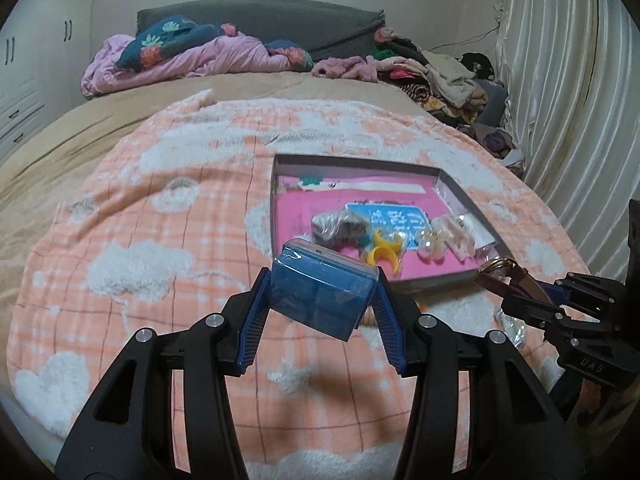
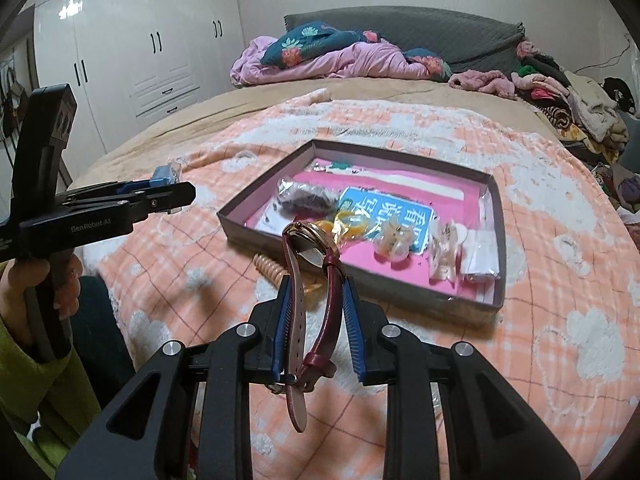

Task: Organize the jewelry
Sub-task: 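Place the blue case in the box with the left gripper while the right lowers the watch in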

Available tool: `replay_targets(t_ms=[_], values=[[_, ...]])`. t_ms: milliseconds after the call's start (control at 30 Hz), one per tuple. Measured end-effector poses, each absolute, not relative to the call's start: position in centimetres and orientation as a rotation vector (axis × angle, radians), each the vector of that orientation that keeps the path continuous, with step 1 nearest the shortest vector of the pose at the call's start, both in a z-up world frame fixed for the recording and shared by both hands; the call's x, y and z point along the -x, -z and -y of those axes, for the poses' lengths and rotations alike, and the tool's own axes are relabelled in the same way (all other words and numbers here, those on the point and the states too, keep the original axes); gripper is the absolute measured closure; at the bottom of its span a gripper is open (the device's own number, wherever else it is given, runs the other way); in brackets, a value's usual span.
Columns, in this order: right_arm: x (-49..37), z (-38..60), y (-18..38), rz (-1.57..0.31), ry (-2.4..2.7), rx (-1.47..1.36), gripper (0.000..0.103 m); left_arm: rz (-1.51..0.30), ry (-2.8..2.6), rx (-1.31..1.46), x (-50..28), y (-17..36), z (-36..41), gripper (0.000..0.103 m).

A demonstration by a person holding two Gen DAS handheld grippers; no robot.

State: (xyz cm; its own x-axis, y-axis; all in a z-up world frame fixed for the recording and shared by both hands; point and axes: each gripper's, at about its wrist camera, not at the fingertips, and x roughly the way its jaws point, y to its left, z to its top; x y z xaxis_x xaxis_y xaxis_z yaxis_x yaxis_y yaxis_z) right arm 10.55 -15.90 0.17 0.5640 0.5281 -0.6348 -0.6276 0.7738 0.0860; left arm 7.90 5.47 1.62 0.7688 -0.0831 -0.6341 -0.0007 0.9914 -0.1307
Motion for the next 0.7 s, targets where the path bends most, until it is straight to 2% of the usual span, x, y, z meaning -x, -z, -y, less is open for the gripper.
replay_targets(t_ms=[700], values=[[-15.0,18.9,-4.2,-0.580,-0.601,0.061,0.079,-0.656,0.131,0.061,-13.4,-3.4,-0.9,0.062]])
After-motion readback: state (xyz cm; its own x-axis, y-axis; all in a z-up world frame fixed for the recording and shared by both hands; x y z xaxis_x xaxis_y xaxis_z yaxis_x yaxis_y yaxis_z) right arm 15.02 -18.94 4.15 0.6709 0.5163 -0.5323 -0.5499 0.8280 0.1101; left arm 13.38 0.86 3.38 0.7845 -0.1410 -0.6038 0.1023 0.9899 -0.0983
